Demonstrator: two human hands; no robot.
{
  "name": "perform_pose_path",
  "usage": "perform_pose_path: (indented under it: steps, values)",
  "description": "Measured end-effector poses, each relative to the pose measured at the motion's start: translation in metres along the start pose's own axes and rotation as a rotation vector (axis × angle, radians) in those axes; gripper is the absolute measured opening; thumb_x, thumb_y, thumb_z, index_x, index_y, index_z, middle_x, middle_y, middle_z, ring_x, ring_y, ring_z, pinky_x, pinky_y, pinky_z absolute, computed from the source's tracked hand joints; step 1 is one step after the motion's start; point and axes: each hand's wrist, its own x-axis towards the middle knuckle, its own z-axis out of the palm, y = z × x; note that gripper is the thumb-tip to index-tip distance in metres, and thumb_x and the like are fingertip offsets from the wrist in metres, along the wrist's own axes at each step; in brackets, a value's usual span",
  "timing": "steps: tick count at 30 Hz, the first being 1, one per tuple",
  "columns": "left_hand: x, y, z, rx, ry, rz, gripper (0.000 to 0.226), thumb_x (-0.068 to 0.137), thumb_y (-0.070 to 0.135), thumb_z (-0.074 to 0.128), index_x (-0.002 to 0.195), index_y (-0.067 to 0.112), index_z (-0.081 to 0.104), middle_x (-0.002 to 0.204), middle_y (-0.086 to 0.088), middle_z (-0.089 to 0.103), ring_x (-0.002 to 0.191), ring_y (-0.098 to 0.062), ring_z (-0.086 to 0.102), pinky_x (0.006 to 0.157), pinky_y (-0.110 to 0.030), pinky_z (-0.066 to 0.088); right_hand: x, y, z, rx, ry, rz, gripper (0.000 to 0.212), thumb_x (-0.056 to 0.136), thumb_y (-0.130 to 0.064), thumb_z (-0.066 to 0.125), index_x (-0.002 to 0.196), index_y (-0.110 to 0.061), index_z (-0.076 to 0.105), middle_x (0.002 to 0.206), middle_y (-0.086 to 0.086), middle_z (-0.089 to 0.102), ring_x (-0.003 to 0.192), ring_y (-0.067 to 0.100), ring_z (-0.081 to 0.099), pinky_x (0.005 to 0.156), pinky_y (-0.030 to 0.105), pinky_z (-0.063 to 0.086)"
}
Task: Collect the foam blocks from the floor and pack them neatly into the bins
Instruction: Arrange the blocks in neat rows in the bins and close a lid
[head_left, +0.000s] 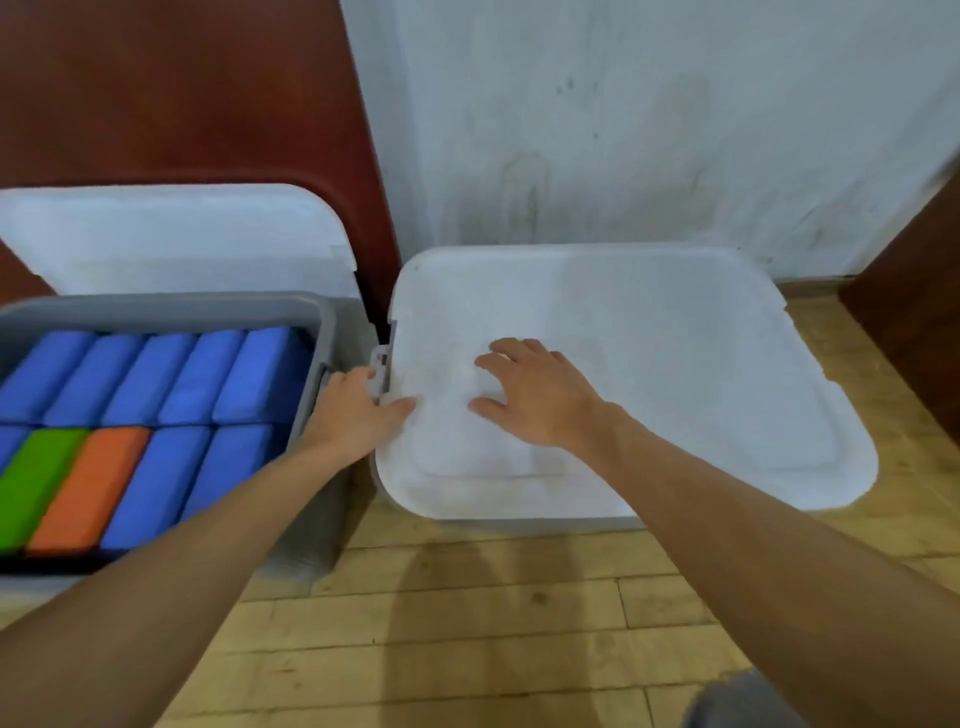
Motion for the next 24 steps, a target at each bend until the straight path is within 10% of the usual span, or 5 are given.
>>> perform_pose_path:
  steps: [5,24]
  values:
    - [0.003,-0.008,0.014,-0.344,-0.024,-0.080,0.040,0.092,0.032,0.060,0.127,0.014,0.054,0.123,-0.003,0.061,0.106,-0.022,0.058,0.092,-0.037,0.049,0.014,-0.012,0.033,0.096,-0.048,0.086,0.074,0.088,-0.059,0.052,0.150,-0.028,0.026,0.161,-0.006,0.011,0.148,0.020,0.009,0.117,0.039,0.014]
    - [-0.004,-0.008,0.014,-0.755,0.017,-0.317,0.078,0.078,0.020,0.077,0.143,0.015,0.033,0.142,-0.007,0.038,0.118,-0.028,0.048,0.100,-0.043,0.044,0.015,-0.025,0.049,0.191,0.048,0.197,0.068,0.086,-0.050,0.061,0.146,-0.032,0.035,0.155,-0.010,0.025,0.142,0.017,0.019,0.117,0.035,0.023]
